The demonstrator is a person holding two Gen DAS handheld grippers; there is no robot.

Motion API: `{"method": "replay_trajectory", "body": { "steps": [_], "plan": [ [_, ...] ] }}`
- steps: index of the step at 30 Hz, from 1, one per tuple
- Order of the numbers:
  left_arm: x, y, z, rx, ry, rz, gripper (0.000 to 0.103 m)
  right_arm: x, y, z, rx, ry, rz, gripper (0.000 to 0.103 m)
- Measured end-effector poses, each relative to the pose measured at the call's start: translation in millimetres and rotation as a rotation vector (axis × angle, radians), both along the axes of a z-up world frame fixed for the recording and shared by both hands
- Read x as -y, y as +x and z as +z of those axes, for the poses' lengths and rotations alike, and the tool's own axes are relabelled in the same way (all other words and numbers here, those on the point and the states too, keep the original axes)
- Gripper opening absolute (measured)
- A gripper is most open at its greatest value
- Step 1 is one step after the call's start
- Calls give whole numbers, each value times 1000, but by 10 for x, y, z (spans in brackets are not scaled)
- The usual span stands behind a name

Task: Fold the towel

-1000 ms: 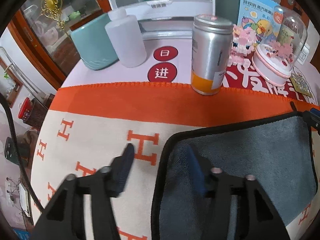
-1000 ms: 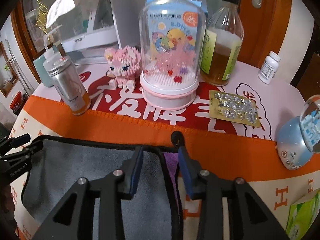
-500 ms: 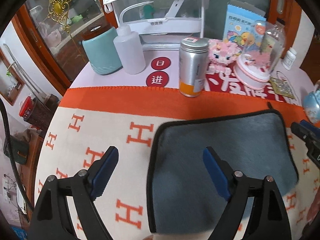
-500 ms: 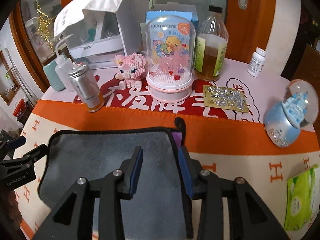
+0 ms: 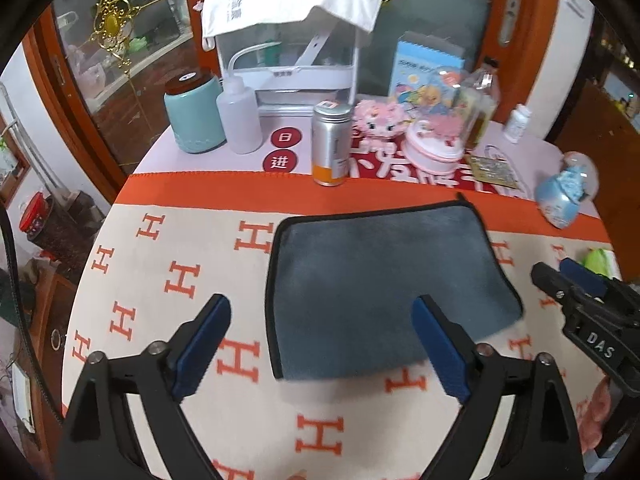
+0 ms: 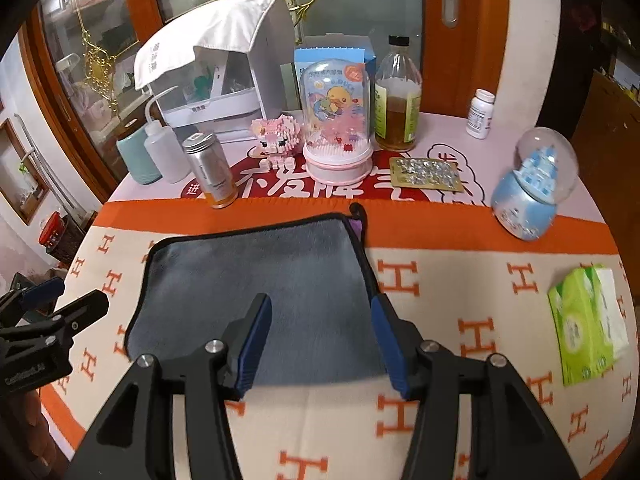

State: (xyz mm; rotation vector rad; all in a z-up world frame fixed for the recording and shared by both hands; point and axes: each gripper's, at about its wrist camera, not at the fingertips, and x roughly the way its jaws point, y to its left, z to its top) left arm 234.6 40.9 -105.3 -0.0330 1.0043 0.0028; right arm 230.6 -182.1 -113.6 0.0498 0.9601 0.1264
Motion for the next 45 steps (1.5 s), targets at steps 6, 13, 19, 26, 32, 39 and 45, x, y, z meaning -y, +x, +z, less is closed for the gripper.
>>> {"method": "replay_trajectory", "body": {
  "steps": [6,13,19,26,32,39,45],
  "plan": [
    [61,-370,252,25,-30,-35,102,-2,-389,247,31,-3,-2,52],
    [151,-830,578,81,-32,-71,102,-39,-866,531,62,-7,-9,52],
    [205,-1215,792,127,5,-98,102,-45,-1319,728,81,-7,-33,52],
    [200,-1668,967,134,-18,-126,102,-16,-1888,879,91,18,-76,56],
    [174,-2026,1078,153,-17,-141,102,-13,-2322,949,107,16,-107,61],
    [174,-2408,1184,183,-6,-150,102,-36,-2658,1023,110,28,-122,61],
    [182,-2592,1174,179,3,-132,102,-72,-2848,1088,128,22,-123,62]
  ]
}}
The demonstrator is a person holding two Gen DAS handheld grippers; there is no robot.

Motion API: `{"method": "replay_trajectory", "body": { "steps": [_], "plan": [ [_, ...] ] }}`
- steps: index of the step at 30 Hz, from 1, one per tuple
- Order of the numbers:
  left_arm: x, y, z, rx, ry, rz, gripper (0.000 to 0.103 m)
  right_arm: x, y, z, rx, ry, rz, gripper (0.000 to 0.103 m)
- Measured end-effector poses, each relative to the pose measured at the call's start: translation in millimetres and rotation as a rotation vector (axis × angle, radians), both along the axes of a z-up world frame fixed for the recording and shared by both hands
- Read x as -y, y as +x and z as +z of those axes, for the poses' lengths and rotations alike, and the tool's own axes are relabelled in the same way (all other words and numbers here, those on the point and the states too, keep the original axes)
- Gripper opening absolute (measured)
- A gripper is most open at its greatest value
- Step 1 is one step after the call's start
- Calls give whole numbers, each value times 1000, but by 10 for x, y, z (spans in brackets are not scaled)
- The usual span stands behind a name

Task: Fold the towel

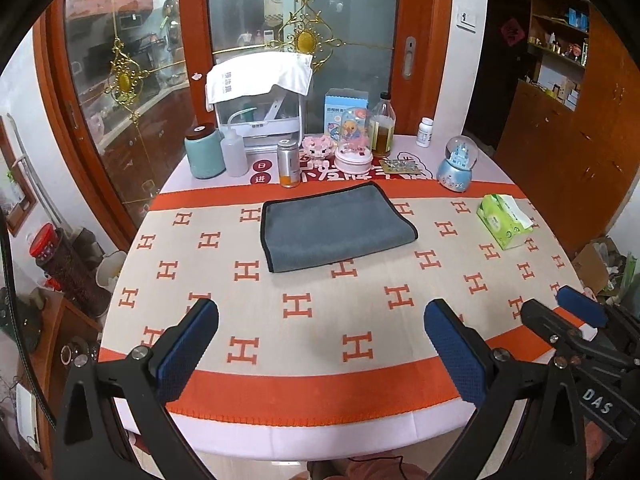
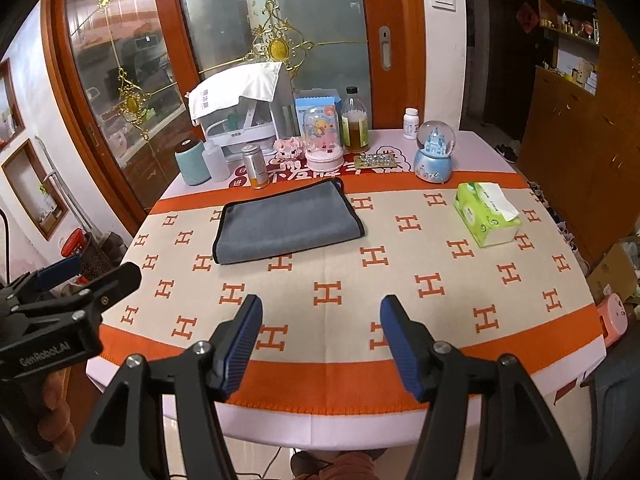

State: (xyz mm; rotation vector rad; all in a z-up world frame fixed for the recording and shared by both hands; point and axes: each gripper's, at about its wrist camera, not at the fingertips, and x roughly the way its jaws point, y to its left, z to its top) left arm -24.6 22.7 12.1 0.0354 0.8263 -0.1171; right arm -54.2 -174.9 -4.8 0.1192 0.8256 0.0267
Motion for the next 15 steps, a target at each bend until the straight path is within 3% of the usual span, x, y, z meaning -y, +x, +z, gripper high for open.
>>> {"method": "replay_trajectory", "body": {
  "steps": [15],
  "plan": [
    [155,-90,-43,-23,-3,16,102,13,-93,93,22,-56,11,62]
  ]
}}
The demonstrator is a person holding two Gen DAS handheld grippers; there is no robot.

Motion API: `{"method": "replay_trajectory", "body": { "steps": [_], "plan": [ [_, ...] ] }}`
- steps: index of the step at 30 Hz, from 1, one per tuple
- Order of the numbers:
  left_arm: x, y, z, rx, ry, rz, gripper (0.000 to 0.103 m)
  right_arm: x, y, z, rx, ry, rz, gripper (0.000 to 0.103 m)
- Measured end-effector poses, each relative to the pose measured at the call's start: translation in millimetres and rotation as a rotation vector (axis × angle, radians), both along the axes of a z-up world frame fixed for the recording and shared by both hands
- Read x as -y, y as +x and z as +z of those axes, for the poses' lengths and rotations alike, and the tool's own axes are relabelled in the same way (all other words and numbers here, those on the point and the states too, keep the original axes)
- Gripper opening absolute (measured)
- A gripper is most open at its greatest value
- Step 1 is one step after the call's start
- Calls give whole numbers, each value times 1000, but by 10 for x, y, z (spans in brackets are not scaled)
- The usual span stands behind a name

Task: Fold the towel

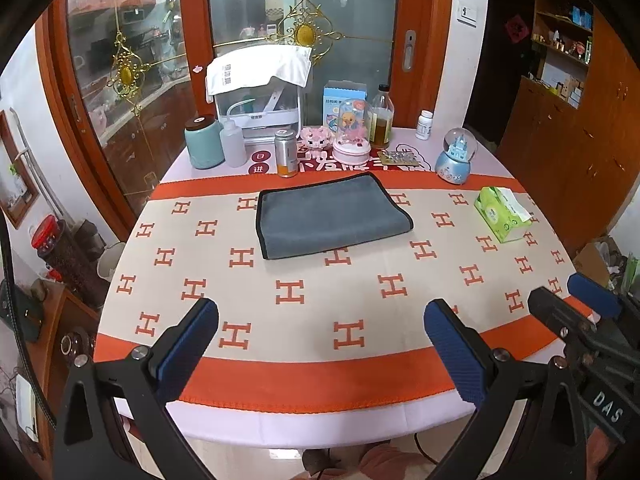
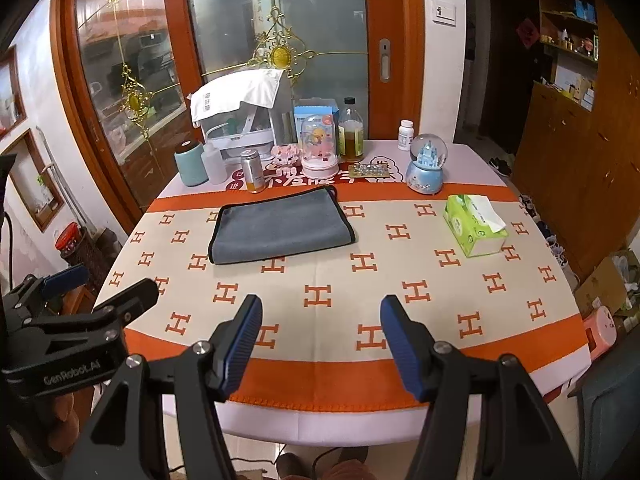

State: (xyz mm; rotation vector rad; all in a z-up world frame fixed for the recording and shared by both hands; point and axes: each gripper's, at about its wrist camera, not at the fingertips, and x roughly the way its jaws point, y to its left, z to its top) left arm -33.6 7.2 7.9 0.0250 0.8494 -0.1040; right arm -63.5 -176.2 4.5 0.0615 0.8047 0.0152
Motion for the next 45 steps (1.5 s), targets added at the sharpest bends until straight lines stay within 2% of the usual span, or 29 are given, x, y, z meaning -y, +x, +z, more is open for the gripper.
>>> {"method": "replay_trajectory", "body": {
  "steps": [18,45],
  "plan": [
    [175,139,-31,-14,21,37,102,94,123,12,-10,1,0,62],
    [199,181,-83,-27,40,56,102,85,242,-58,-38,-3,47,62]
  ]
}}
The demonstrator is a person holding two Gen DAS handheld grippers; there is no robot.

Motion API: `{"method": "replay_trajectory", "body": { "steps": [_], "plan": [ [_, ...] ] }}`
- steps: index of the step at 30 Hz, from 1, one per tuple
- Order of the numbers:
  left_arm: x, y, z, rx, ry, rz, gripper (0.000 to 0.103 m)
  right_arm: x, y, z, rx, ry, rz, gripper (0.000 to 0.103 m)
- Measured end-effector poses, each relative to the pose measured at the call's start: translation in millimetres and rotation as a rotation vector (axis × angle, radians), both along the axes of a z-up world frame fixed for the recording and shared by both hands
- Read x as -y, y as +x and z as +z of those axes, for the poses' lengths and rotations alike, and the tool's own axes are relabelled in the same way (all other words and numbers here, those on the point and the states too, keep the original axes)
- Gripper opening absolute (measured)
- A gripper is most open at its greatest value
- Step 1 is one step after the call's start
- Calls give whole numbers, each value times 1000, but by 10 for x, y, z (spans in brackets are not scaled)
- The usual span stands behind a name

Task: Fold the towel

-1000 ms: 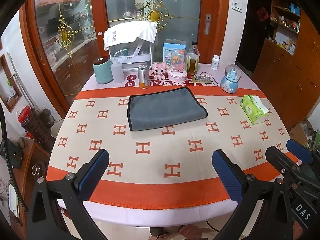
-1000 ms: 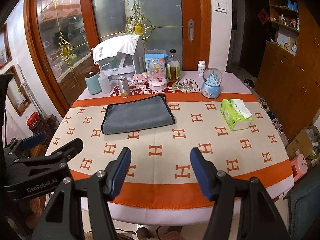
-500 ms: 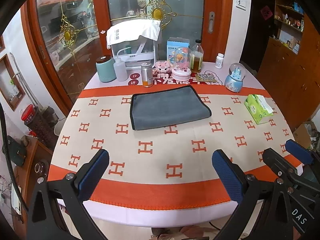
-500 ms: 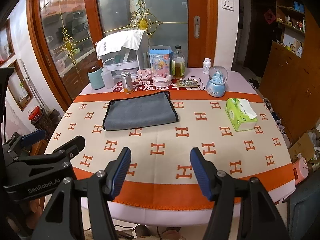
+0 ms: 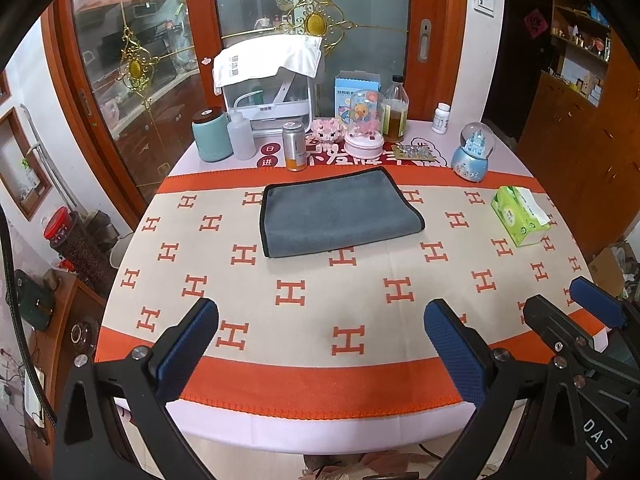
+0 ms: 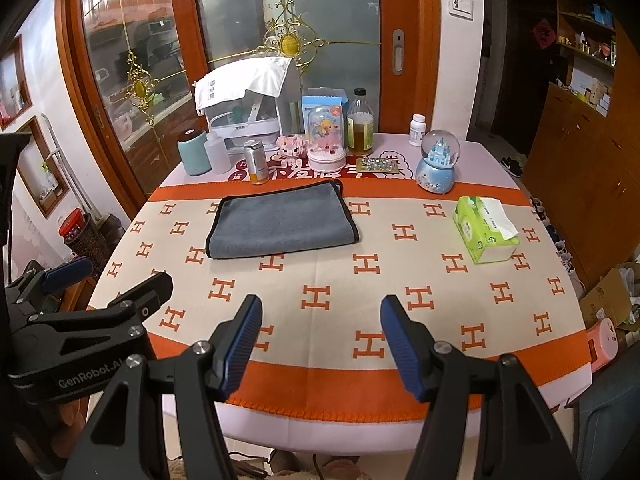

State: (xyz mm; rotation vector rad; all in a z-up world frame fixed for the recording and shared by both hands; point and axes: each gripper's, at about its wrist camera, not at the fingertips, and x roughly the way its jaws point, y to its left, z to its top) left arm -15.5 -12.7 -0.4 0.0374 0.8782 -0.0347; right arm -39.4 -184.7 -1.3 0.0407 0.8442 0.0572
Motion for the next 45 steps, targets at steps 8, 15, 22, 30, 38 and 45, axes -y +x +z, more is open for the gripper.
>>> {"method": "replay_trajectory", "body": {
  "steps": [8,15,22,30,38,45],
  "plan": [
    [5,4,3,-1,1,1,102,-14,22,-6,3,4,11,62],
    [8,-7,-19,-4,2,1,102,-34,38,-10,9,5,26,62],
    [-17,-64,-85,-11,4,2,102,-44,54,-18,8,10,34,62],
    [-22,-66,-97,-15,4,1,102,-46,55,-20,8,8,34,62],
    [-35,-77,-100,-18,3,0,102,-53,55,-24,6,11,33,62],
    [-52,-65,-99,-24,1,-2,102,-64,55,-25,7,10,34,62]
  ]
}}
